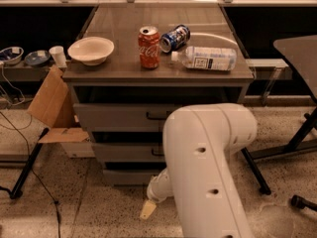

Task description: Open bottom drawer

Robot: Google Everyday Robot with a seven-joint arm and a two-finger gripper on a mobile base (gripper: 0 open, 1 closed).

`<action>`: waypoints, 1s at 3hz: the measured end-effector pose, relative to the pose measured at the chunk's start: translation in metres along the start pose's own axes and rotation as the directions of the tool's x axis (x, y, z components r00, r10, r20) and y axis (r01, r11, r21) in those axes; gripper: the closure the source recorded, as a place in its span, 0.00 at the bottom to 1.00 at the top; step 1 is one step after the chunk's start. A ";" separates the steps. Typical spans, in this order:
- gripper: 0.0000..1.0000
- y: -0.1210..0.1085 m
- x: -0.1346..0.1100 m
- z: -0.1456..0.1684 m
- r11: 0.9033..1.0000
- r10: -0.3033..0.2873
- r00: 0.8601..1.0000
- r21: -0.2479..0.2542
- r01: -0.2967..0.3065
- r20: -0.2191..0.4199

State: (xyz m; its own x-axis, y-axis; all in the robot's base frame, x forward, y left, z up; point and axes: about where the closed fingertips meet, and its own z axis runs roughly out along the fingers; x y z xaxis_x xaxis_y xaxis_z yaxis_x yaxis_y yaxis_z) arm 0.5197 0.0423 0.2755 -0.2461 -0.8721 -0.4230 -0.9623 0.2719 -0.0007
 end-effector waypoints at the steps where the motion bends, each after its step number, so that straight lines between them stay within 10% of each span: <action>1: 0.00 -0.010 0.012 0.031 0.999 0.045 0.998 0.011 -0.045 -0.044; 3: 0.00 -0.025 0.025 0.077 0.993 0.108 0.990 0.046 -0.104 -0.089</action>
Offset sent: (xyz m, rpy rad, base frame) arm 0.0224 0.0053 -0.0990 -0.1143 0.0495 -0.1539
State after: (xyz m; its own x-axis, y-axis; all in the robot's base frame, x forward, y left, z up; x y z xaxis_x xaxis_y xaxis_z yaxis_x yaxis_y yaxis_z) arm 0.5468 0.0452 0.1953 -0.3579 -0.8703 -0.3383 -0.9250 0.3798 0.0016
